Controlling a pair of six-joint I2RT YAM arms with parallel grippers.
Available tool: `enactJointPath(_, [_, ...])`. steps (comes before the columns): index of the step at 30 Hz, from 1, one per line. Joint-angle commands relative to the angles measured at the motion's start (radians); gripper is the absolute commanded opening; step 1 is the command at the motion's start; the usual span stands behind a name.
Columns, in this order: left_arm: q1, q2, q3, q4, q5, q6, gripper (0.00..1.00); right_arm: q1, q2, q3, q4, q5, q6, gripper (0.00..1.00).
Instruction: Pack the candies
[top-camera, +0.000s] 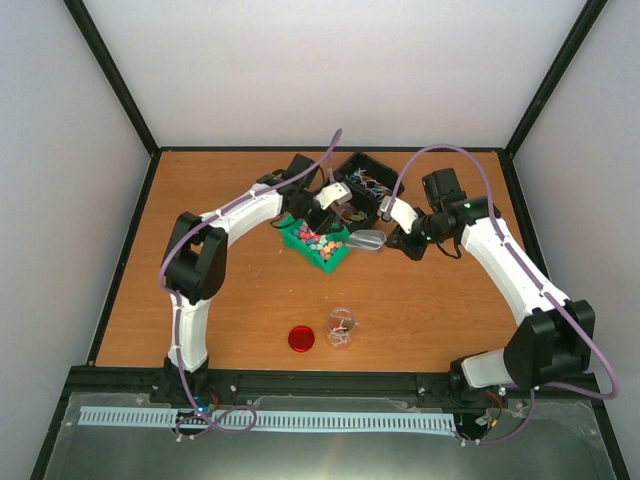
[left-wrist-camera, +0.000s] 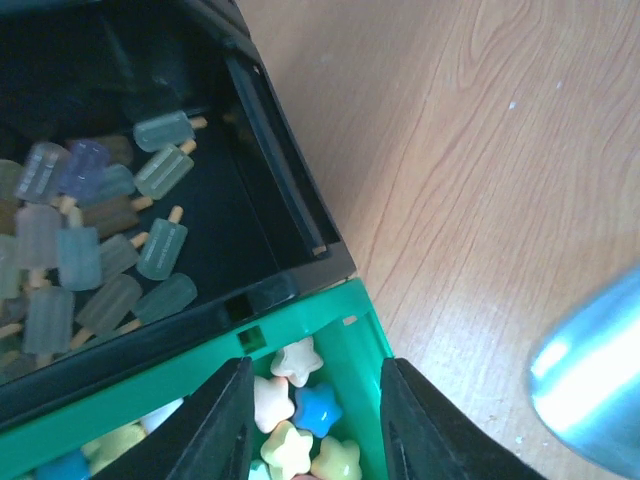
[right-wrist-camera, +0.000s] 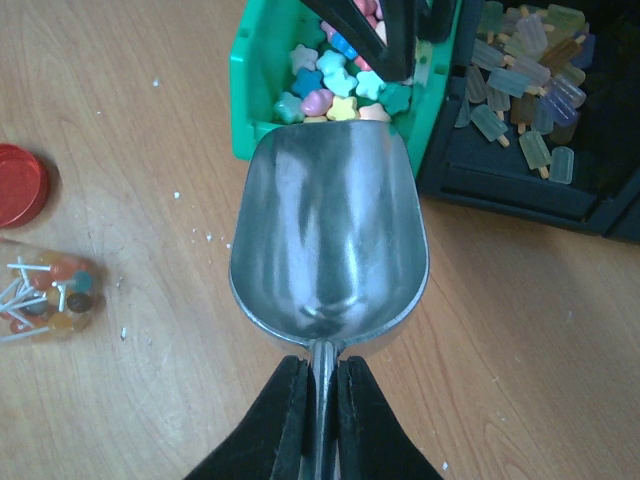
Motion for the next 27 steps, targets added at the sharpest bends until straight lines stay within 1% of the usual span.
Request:
enactJointPath(1, [0.091, -0.103, 0.007, -0.011, 0.052, -0.092, 0.38, 0.001, 0.056, 0.101, -0.020, 0.023, 0.083, 0.03])
enactJointPath(4, [0.180, -0.136, -0.011, -0.030, 0.019, -0.109, 0.44, 0.024, 0.111, 0.161, -0.048, 0.033, 0.115, 0.03])
enactJointPath(6, [0.235, -0.129, -0.014, -0.046, -0.014, -0.103, 0.49, 0.046, 0.146, 0.201, -0.064, 0.047, 0.128, 0.03])
enactJointPath(7, [0.252, -0.117, -0.015, -0.047, -0.025, -0.106, 0.53, 0.062, 0.162, 0.217, -0.069, 0.054, 0.133, 0.03])
enactJointPath(8, [0.267, -0.103, -0.005, -0.053, -0.031, -0.109, 0.56, 0.074, 0.180, 0.235, -0.076, 0.069, 0.135, 0.03])
enactJointPath(10, [0.279, -0.061, 0.032, -0.079, -0.042, -0.110, 0.59, 0.100, 0.213, 0.269, -0.091, 0.093, 0.142, 0.03])
enactJointPath(13, [0.280, -0.021, 0.056, -0.104, -0.034, -0.103, 0.60, 0.132, 0.259, 0.324, -0.117, 0.129, 0.147, 0.03])
enactJointPath(15, [0.279, -0.018, 0.038, -0.091, -0.008, -0.102, 0.57, 0.147, 0.283, 0.348, -0.139, 0.156, 0.149, 0.03])
enactJointPath(21, [0.254, -0.028, -0.028, -0.096, 0.075, -0.069, 0.43, 0.171, 0.335, 0.389, -0.180, 0.207, 0.165, 0.03])
enactJointPath(27, [0.196, -0.078, -0.119, -0.098, 0.124, -0.062, 0.32, 0.190, 0.373, 0.431, -0.224, 0.250, 0.167, 0.03])
